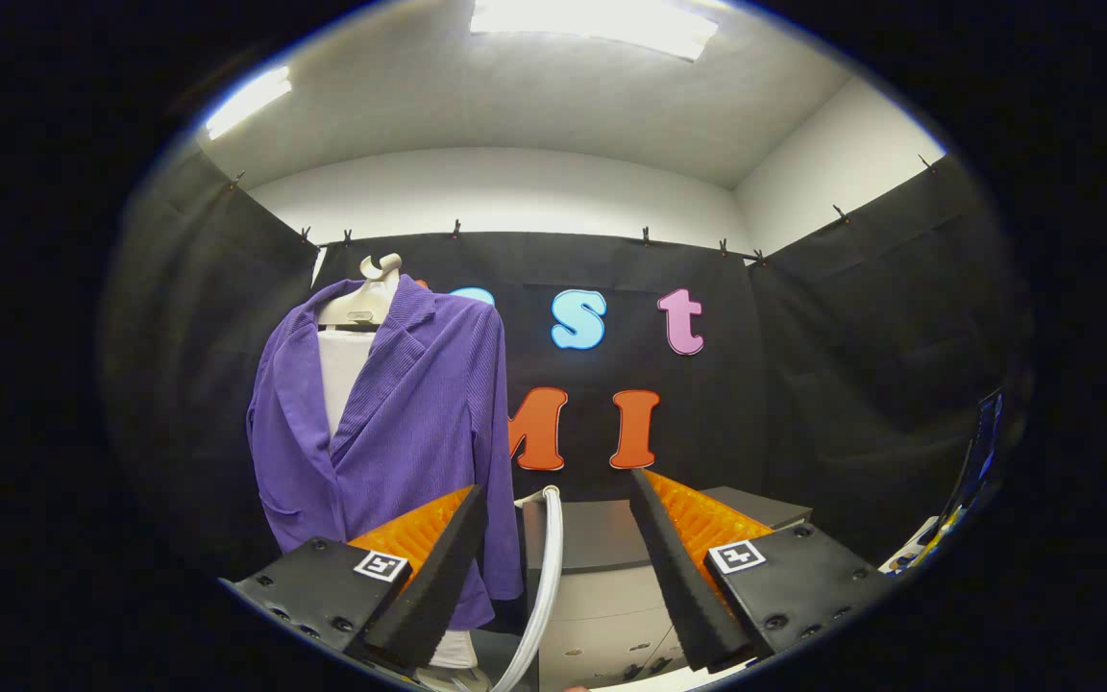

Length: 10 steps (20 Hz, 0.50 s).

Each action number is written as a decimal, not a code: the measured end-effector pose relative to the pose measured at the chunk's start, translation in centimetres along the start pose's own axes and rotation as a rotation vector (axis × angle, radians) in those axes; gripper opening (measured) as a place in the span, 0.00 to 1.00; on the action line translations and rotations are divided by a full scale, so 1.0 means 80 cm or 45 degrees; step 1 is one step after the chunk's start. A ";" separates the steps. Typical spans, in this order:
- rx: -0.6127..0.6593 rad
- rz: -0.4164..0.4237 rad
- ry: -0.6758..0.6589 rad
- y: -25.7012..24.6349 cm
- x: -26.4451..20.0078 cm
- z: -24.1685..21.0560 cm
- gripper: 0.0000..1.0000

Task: Iron the clothes twice with a garment steamer, once on the left side and once on the right side.

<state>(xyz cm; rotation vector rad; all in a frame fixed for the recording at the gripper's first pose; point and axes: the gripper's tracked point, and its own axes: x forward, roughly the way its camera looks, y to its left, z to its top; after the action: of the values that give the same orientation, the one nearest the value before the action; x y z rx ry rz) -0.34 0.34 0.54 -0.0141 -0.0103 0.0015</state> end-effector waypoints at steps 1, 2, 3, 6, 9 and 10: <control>-0.004 0.001 -0.001 0.001 0.000 0.000 0.98; -0.006 0.003 -0.002 0.002 -0.001 0.000 0.98; -0.008 0.004 -0.002 0.002 -0.001 0.000 0.98; -0.004 0.012 0.001 0.004 -0.003 -0.001 0.98; 0.000 0.022 0.002 0.004 -0.004 -0.002 0.98; 0.001 0.025 0.002 0.004 -0.004 -0.002 0.98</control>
<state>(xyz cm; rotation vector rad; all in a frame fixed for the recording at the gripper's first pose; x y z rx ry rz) -0.65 0.67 0.37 -0.0133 -0.0089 0.0208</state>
